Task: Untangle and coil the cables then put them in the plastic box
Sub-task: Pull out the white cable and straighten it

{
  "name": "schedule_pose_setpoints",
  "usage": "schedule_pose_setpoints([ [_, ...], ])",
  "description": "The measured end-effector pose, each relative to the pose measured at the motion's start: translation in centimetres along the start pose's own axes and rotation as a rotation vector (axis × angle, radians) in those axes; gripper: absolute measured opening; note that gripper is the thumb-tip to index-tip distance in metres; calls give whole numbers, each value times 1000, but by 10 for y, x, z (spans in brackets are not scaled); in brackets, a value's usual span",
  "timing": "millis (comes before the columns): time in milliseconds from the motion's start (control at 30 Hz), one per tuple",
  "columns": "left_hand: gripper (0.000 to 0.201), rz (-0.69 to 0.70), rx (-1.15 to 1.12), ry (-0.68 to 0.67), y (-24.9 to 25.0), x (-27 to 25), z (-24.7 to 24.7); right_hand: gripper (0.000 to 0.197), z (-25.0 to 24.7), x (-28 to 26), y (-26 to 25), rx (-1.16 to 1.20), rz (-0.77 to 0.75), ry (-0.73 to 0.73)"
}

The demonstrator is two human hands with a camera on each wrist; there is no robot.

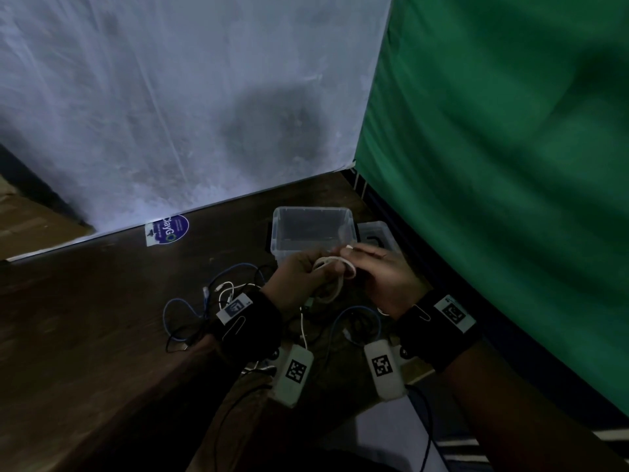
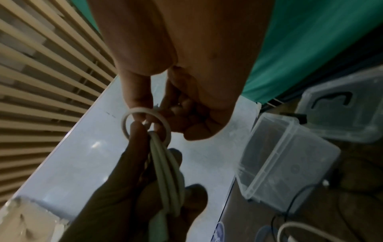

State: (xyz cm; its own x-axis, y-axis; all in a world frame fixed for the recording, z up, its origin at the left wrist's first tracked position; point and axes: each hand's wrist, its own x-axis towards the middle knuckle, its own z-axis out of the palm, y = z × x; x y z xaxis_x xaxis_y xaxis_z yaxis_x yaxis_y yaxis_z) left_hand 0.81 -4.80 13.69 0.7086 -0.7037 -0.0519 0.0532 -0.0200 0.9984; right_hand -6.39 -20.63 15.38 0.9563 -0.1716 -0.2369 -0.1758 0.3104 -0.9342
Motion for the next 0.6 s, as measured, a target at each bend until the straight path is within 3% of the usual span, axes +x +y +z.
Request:
schedule_pose_setpoints([
  [67,23,0,-5,9,-2,-1,1,18,0,-2,-6,-120,-41,-9],
  [167,29,-117,-227,0,-8,-1,3,11,-9,6,-21,-302,-276,193],
  [267,19,-231,-391,25,-11,2,5,15,-18,13,-32,-326,-437,274],
  [400,13,-194,-473,-13,-6,4,6,8,-23,18,-30,-227,-411,331],
  [600,15,-123,-563,52,-2,9,-4,13,-36,12,-10,-358,-318,149],
])
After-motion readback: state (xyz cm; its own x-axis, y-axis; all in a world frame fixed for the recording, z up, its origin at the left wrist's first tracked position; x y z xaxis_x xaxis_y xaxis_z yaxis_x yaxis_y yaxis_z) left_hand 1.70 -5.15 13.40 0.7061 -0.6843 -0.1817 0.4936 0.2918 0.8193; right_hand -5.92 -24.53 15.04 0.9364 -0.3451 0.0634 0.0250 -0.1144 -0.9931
